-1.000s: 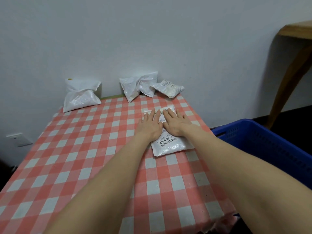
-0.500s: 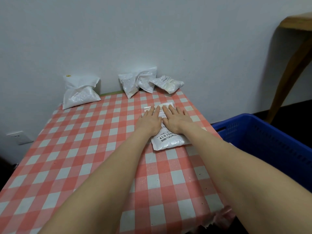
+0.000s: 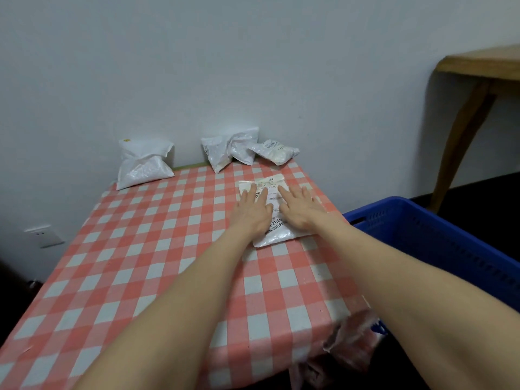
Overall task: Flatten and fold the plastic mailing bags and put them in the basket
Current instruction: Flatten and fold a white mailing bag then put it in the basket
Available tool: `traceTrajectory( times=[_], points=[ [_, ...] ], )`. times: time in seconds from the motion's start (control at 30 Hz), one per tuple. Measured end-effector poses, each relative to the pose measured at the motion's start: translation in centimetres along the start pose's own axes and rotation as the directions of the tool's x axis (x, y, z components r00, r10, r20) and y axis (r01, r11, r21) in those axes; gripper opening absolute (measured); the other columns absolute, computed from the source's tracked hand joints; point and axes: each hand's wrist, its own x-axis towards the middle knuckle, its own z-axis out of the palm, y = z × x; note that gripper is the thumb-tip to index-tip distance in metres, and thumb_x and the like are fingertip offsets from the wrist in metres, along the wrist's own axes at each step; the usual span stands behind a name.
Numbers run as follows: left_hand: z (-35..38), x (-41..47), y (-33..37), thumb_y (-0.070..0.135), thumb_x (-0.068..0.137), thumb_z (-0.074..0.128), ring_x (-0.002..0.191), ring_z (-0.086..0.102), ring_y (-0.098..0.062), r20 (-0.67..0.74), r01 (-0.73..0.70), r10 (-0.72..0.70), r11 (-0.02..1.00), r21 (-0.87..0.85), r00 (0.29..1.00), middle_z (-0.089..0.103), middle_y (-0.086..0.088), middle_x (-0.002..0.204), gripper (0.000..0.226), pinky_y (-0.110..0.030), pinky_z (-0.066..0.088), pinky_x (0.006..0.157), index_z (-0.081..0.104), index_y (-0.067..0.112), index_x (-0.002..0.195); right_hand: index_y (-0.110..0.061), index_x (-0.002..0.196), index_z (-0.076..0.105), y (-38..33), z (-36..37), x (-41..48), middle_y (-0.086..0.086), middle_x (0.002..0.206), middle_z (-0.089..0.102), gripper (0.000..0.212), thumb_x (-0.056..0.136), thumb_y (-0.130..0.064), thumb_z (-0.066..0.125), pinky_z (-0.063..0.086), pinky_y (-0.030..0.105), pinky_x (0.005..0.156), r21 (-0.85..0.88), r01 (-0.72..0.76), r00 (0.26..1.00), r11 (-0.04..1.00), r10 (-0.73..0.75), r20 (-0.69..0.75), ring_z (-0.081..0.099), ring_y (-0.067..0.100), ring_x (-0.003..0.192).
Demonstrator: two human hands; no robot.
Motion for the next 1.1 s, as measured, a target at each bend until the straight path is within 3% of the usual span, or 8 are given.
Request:
traceTrajectory(
  times=[0.13, 0.37, 1.1],
  points=[
    [0.7, -1.4, 1.2, 0.034, 0.103, 0.016, 0.148, -0.004, -0.024, 0.01, -0.037, 0.037, 0.999, -0.026, 0.999, -0.008, -0.003, 0.161, 0.053, -0.044, 0.006, 0.12, 0.003, 0.021, 0.153, -0.026, 0.155, 0.001, -0.1, 1.0, -1.4, 0.005, 0.162, -0.004, 0.056, 0.102, -0.034, 0.019, 0.002, 0.049, 0.119, 0.058, -0.019, 1.0, 0.998, 0.019, 0.01, -0.01, 0.031, 0.148],
    [2.4, -2.4, 0.8, 0.036, 0.103, 0.012, 0.148, -0.005, -0.023, 0.033, -0.005, 0.005, 1.0, 0.021, 0.999, -0.008, -0.002, 0.16, 0.053, -0.043, 0.002, 0.12, 0.0, 0.025, 0.153, -0.023, 0.155, 0.003, 0.3, 2.5, -1.8, 0.006, 0.162, -0.006, 0.057, 0.101, -0.038, 0.014, -0.002, 0.045, 0.12, -0.096, -0.032, 0.999, 0.995, 0.032, 0.003, -0.01, 0.031, 0.148],
    [2.4, -2.2, 1.0, 0.036, 0.103, 0.01, 0.148, -0.005, -0.022, 0.088, 0.015, -0.023, 0.996, 0.093, 0.996, -0.008, -0.003, 0.16, 0.055, -0.042, 0.001, 0.121, 0.001, 0.015, 0.153, -0.022, 0.155, 0.004, 0.2, 2.5, -1.8, 0.004, 0.162, -0.006, 0.057, 0.101, -0.038, 0.014, -0.003, 0.043, 0.12, -0.121, -0.056, 0.998, 0.991, 0.059, 0.025, -0.009, 0.028, 0.149]
  ],
)
